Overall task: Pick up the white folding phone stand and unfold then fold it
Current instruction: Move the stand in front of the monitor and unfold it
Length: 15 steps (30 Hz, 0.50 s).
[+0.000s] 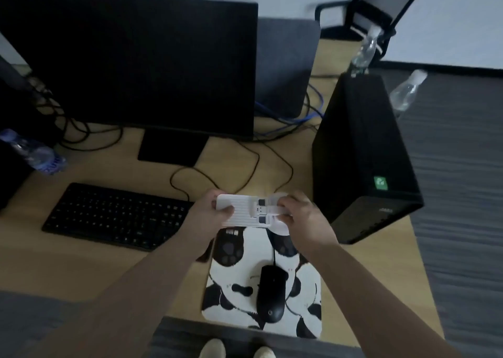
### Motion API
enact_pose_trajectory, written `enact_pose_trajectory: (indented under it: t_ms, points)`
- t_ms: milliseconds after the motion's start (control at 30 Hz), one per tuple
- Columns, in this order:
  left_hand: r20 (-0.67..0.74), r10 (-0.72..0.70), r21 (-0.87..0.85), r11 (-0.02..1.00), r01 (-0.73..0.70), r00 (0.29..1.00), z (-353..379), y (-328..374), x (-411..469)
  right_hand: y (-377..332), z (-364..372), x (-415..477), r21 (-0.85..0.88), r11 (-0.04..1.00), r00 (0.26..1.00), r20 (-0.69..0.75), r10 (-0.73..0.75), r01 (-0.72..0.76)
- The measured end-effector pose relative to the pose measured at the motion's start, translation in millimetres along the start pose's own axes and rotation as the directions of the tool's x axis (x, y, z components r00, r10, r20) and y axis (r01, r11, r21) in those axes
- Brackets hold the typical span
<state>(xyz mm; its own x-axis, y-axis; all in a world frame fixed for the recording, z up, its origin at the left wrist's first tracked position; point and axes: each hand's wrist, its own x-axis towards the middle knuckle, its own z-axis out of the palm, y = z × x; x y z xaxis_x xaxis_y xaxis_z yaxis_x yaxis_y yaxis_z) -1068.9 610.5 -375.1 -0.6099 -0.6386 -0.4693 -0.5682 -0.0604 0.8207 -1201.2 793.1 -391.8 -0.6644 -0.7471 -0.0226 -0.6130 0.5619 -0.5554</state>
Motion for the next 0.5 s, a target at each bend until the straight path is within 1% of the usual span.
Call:
enact_pose_trajectory:
  t_ms: [200, 333, 433, 500]
  points:
    - [-0.039, 0.069, -0.083, 0.994, -0.072, 0.997, -41.6, 69.8, -15.2, -47.7, -54.1, 31.1, 0.012, 0.995, 0.994, -0.050, -0.096, 0.097]
    - [-0.080, 0.151, -0.045, 0.987, -0.155, 0.985, -69.8, 102.8, -22.8, -77.4, -76.8, 51.1, -0.004, 0.993, 0.990, -0.075, -0.120, 0.120]
    - [-0.098, 0.172, -0.035, 0.984, -0.176, 0.980, -92.5, 120.0, -23.3, -97.3, -84.3, 65.5, -0.025, 0.986, 0.983, -0.070, -0.168, 0.166]
    - [-0.094, 0.187, -0.031, 0.981, -0.191, 0.978, -107.1, 128.0, -17.8, -109.4, -85.0, 76.8, -0.027, 0.985, 0.982, -0.069, -0.174, 0.172]
